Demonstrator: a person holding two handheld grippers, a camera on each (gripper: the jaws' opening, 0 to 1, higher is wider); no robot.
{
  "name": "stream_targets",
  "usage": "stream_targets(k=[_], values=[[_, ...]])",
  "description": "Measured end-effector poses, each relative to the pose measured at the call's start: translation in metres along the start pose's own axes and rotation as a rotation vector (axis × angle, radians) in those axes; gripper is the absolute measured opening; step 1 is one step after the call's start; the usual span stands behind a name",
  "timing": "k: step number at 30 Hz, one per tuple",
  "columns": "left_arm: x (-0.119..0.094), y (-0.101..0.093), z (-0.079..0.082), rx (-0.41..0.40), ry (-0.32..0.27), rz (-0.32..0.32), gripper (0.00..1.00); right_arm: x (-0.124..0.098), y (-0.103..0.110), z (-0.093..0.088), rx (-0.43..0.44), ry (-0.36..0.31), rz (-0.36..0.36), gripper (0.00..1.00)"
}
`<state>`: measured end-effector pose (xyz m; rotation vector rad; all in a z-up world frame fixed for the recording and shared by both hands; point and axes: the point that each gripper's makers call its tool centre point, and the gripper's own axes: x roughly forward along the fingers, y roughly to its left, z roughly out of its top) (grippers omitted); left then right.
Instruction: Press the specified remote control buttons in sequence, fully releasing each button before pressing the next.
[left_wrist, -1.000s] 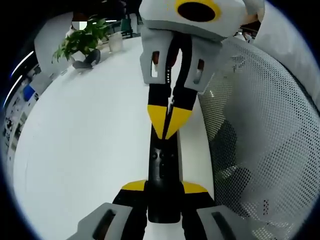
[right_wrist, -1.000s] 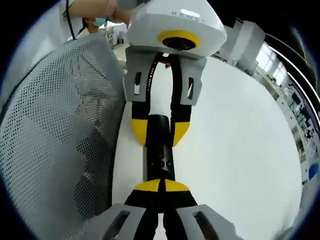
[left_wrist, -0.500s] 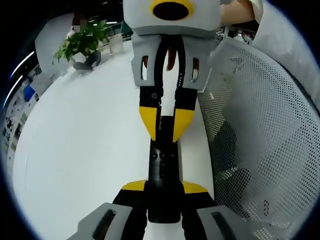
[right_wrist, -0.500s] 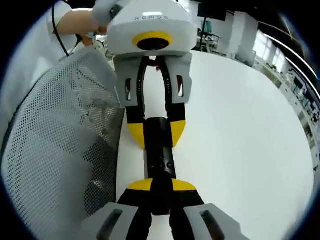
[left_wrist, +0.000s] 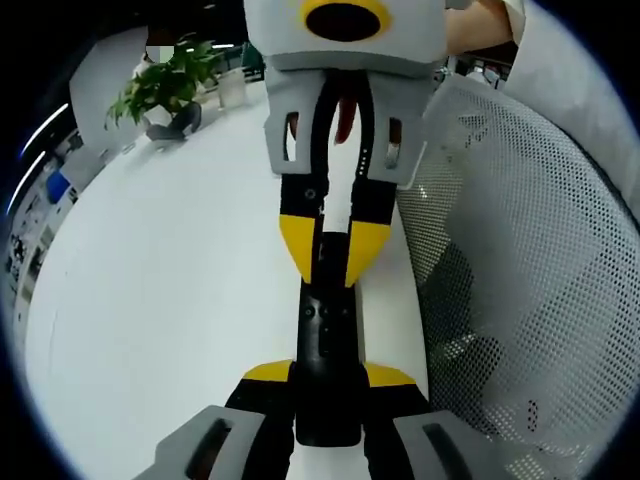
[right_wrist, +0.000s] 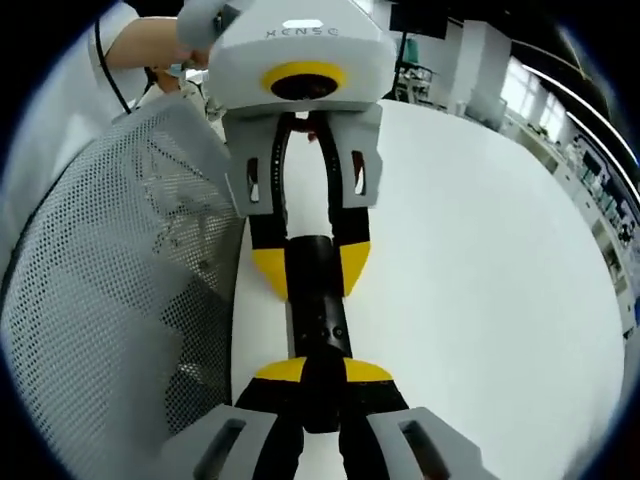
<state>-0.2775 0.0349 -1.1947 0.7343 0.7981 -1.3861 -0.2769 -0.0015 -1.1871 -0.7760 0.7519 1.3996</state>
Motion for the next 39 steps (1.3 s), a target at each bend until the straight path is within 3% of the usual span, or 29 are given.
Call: stream_targets(k=[8,11,17,19,20,22,29,35,39], values=[[-0.0004,0.0002,-0.0006,0.002,0.002,-0.001,0.22,0.0047,-0.0011,0.0033,-0.024,0.052,0.017,0.07],[-0.0006,0.0005,-0.0009,0.007,0.001,-0.002,0.22,0.0058,-0.0002,0.0028,-0.067,0.114,0.006,0.06],[-0.0008,0.0007,-0.0013,0.010,0.005,-0.003,0.22,0.0053,-0.0010,0.0040,-0.010,0.072,-0.017,0.07],[-0.0009,0.0008,-0.0015,0.011,0.005,-0.004,0.22,0.0049,-0.0013,0.0056,0.007,0.010,-0.033,0.07],[-0.0010,0.0008,-0.0016,0.011,0.006,-0.004,0.22,0.0045,-0.0017,0.0060,0.076,-0.022,-0.036,0.07],[-0.0011,0.0009,-0.0018,0.009,0.007,-0.003,0.22,0.0049,-0.0039,0.0068,0.111,-0.054,-0.038,0.07],[-0.0016,0.0014,-0.0022,0.011,0.011,-0.002,0.22,0.0060,-0.0038,0.0072,0.034,-0.038,-0.042,0.00],[-0.0018,0.0019,-0.0020,0.008,0.004,-0.002,0.22,0.0063,-0.0045,0.0077,0.025,-0.022,-0.031,0.00],[-0.0016,0.0019,-0.0016,0.011,0.010,-0.004,0.22,0.0082,-0.0050,0.0074,-0.030,0.045,-0.025,0.00]])
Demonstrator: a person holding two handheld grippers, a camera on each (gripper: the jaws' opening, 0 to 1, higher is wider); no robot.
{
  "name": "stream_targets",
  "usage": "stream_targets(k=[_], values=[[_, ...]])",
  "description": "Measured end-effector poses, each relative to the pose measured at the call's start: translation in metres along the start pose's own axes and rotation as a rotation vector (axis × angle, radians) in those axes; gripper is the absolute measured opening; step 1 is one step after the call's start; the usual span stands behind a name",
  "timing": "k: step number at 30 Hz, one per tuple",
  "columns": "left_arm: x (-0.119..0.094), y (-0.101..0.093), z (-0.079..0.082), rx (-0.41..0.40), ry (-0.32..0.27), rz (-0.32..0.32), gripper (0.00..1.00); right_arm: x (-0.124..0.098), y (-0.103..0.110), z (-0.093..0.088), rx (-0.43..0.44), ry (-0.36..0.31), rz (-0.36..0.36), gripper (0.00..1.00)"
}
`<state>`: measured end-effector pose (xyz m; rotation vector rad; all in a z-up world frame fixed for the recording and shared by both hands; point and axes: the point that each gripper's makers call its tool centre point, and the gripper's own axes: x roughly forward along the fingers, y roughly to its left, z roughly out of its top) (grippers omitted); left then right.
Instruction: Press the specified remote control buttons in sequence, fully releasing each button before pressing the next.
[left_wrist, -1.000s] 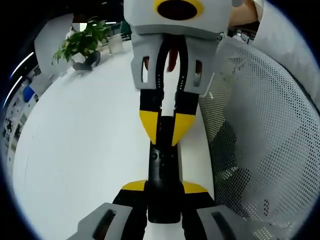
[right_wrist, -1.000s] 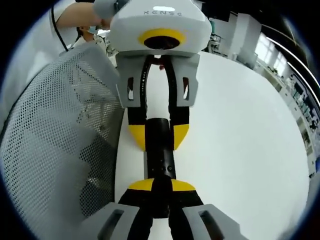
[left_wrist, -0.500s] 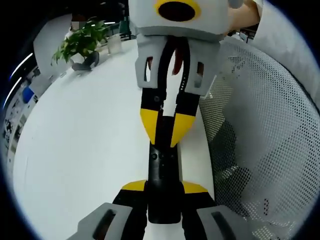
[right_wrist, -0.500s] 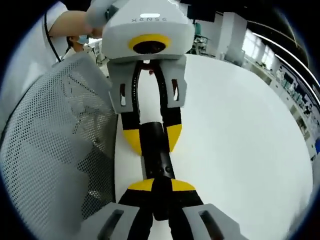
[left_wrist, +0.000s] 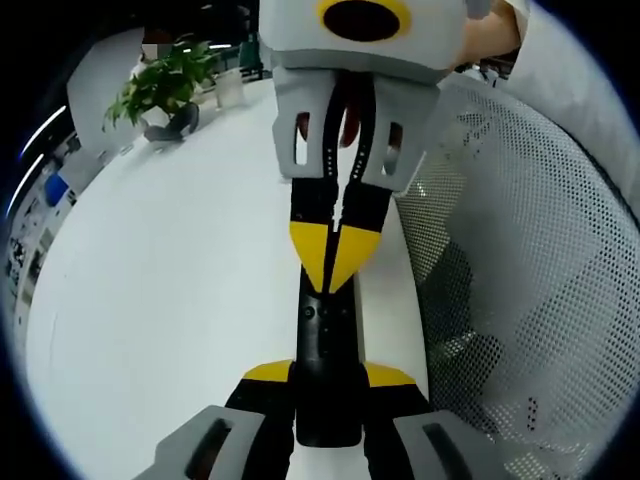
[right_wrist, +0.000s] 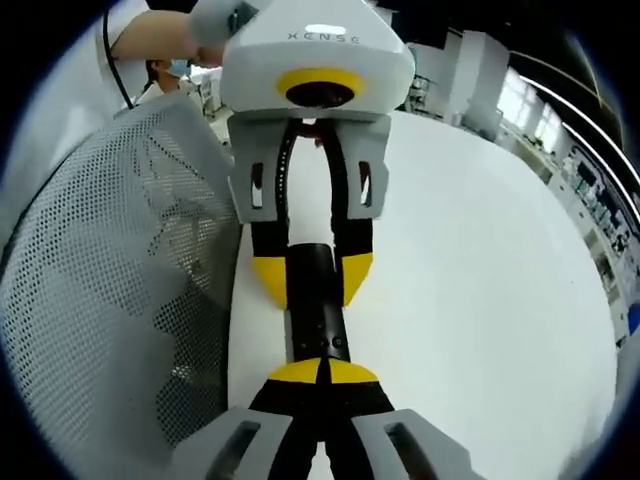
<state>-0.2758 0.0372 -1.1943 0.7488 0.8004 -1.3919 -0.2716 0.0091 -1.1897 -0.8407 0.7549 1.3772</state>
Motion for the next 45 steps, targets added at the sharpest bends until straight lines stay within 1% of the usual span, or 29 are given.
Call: stream_targets(k=[1,3,5,6,7,9,12,15,17,20,22,23,25,27,29,30,32,34,35,36,38,39,40,45], values=[[0.000,0.000,0.000,0.001,0.002,0.000,0.22,0.000,0.000,0.001,-0.008,0.022,0.003,0.00],[0.000,0.000,0.000,0.002,0.005,-0.001,0.22,0.001,-0.001,0.001,0.028,0.039,0.004,0.00],[0.000,0.000,0.000,0.002,0.004,-0.003,0.22,0.001,-0.002,0.001,0.038,0.036,0.006,0.00],[0.000,0.000,0.000,0.001,0.002,-0.005,0.22,0.000,-0.002,0.000,0.064,0.018,0.013,0.00],[0.000,0.000,0.000,0.003,-0.001,-0.008,0.22,-0.001,-0.001,0.001,0.131,-0.008,0.022,0.00],[0.000,0.000,0.000,0.005,-0.001,-0.013,0.23,-0.001,-0.002,0.001,0.156,-0.030,0.030,0.00],[0.000,0.000,0.000,0.010,0.016,-0.017,0.23,-0.004,-0.002,0.000,0.160,-0.041,0.047,0.00],[0.000,0.000,0.000,0.020,0.019,-0.027,0.23,-0.006,0.001,0.000,0.154,-0.036,0.066,0.00],[0.000,0.001,0.000,0.019,0.015,-0.037,0.22,-0.007,0.002,-0.002,0.137,-0.021,0.062,0.00],[0.000,0.000,0.000,0.011,0.013,-0.042,0.22,-0.011,0.004,-0.007,0.093,0.002,0.052,0.00],[0.000,-0.001,0.000,0.019,0.012,-0.037,0.22,-0.009,0.007,-0.006,0.075,0.007,0.047,0.00],[0.000,-0.001,0.000,0.018,0.010,-0.034,0.22,-0.009,0.006,-0.006,0.033,0.023,0.031,0.00],[0.000,0.000,0.000,0.014,0.005,-0.030,0.22,-0.007,0.006,-0.007,-0.023,0.060,0.009,0.00],[0.000,0.000,0.000,0.014,0.007,-0.028,0.22,-0.006,0.005,-0.006,-0.048,0.070,-0.010,0.00],[0.000,0.001,0.000,0.015,0.011,-0.027,0.22,-0.006,0.005,-0.006,-0.023,0.061,-0.014,0.00],[0.000,0.001,0.000,0.015,0.013,-0.027,0.22,-0.006,0.004,-0.006,0.022,0.041,-0.012,0.00],[0.000,0.001,0.000,0.016,0.015,-0.026,0.22,-0.007,0.004,-0.006,0.083,0.015,-0.007,0.00],[0.000,0.001,0.000,0.014,0.016,-0.026,0.22,-0.007,0.003,-0.007,0.064,0.020,-0.014,0.00],[0.000,0.001,0.000,0.014,0.017,-0.024,0.22,-0.007,0.003,-0.007,0.039,0.019,-0.013,0.00],[0.000,0.001,0.000,0.013,0.017,-0.024,0.22,-0.007,0.003,-0.008,0.041,0.017,-0.010,0.00],[0.000,0.001,0.000,0.011,0.019,-0.023,0.22,-0.008,0.002,-0.009,0.057,0.010,0.003,0.00],[0.000,0.001,0.000,0.004,0.018,-0.021,0.22,-0.009,0.002,-0.010,0.088,0.005,0.014,0.00],[0.000,0.001,0.000,-0.003,0.013,-0.018,0.22,-0.010,0.002,-0.011,0.099,0.009,0.019,0.00],[-0.001,0.001,0.000,-0.017,-0.010,-0.006,0.22,-0.016,0.003,-0.019,0.113,0.026,0.022,0.00]])
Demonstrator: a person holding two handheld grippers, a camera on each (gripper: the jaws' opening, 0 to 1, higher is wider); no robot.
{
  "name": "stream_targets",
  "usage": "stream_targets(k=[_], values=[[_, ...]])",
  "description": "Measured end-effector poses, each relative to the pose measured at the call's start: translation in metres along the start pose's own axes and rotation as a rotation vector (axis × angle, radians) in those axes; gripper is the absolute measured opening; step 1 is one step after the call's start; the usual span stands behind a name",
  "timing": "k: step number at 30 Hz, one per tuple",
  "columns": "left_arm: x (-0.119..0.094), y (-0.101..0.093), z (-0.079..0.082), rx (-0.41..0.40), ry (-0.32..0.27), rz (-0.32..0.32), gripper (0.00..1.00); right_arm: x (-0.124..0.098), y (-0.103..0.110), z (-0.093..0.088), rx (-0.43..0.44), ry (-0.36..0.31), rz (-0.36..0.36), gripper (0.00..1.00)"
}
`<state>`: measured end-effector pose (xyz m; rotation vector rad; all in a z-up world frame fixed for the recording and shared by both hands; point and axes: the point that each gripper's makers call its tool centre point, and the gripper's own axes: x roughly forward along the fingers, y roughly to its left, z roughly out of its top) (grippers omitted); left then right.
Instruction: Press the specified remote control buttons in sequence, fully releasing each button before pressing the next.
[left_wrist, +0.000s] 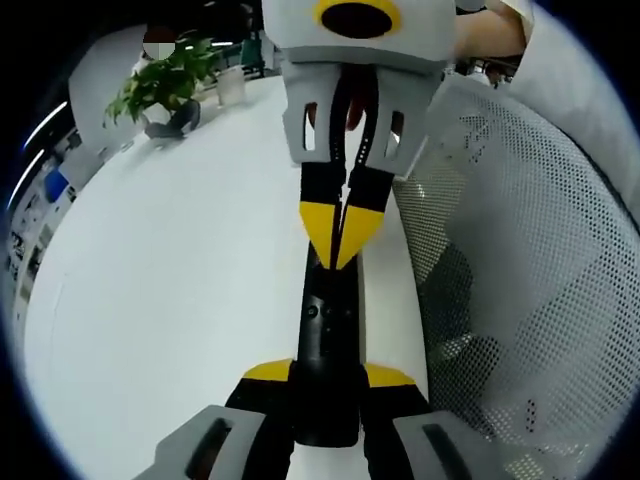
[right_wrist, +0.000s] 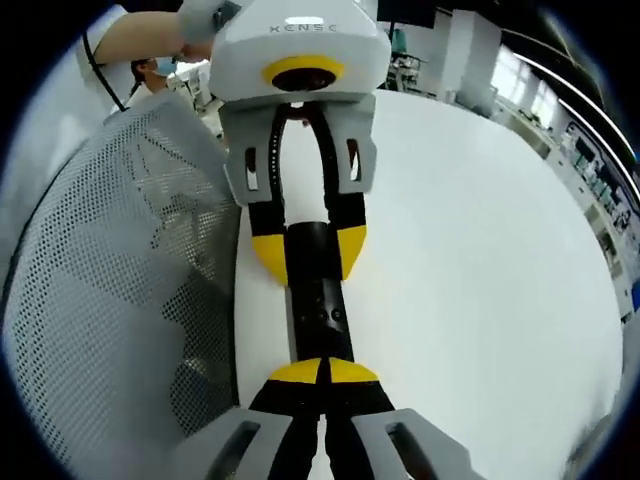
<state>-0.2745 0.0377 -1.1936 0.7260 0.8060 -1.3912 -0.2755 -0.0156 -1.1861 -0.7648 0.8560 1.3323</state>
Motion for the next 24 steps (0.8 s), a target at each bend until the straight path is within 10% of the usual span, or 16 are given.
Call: stream_targets(k=[14,24], values=[[0.0006,-0.0002,0.0007,0.031,0.006,-0.020,0.22,0.0038,-0.0002,0.0023,-0.044,0.047,-0.054,0.00],[0.0011,-0.0002,0.0006,0.027,0.007,-0.016,0.22,0.0019,-0.0023,0.0012,0.121,-0.085,-0.065,0.00]])
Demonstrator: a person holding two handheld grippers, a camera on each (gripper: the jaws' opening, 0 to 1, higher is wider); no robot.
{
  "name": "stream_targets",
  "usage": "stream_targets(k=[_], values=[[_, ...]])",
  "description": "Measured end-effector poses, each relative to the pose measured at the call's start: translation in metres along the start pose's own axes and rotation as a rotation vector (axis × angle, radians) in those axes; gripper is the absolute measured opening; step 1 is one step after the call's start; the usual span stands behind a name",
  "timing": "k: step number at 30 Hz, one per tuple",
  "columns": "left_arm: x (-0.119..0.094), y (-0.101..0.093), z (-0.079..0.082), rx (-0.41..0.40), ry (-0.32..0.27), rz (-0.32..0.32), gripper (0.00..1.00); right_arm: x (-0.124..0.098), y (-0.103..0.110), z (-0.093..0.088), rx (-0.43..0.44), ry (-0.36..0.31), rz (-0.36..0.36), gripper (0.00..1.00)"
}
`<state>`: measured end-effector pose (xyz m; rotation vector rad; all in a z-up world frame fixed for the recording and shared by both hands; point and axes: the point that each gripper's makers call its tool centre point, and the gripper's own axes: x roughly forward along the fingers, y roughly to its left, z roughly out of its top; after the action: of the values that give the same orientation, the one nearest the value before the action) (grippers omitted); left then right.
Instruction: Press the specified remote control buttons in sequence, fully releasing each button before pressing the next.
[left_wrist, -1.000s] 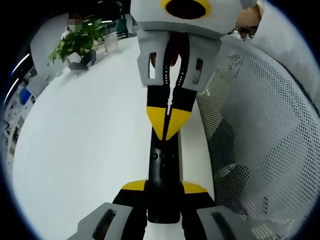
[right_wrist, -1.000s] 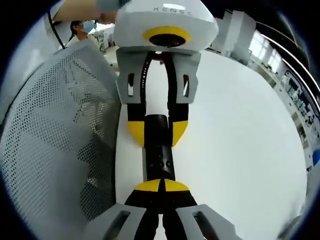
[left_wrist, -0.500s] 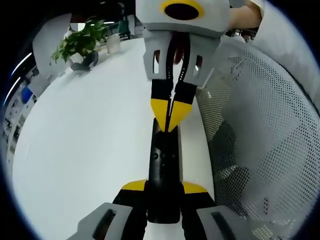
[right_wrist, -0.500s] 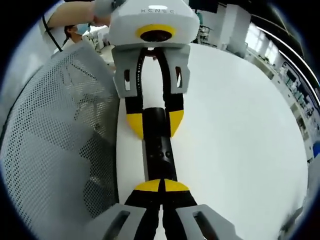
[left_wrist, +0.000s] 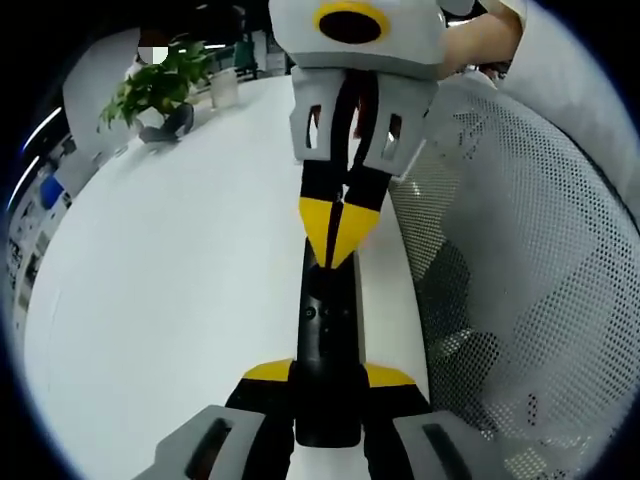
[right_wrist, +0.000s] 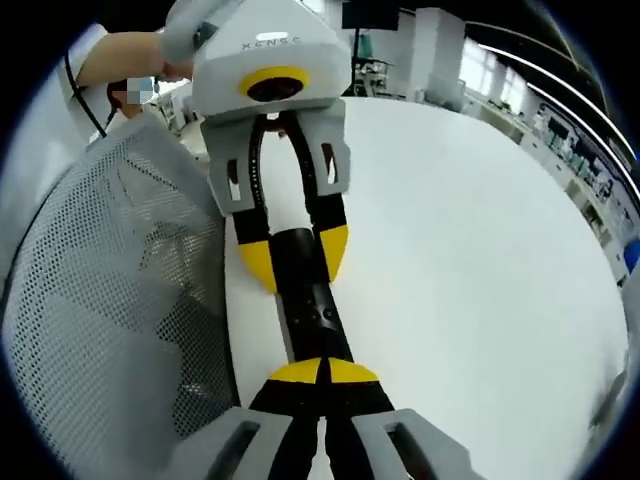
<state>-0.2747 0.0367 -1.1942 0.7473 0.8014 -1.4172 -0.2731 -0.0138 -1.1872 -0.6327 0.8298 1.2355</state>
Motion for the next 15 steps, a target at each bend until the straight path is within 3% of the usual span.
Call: stream_targets(k=[7,15], values=[[-0.0001,-0.0002,0.0000,-0.001,0.005,0.001,0.22,0.0004,0.0027,0.0009,-0.034,-0.008,-0.039,0.00],[0.0000,0.0001,0.0003,0.000,0.004,0.000,0.22,0.0030,0.0037,0.0054,-0.127,-0.007,-0.018,0.00]])
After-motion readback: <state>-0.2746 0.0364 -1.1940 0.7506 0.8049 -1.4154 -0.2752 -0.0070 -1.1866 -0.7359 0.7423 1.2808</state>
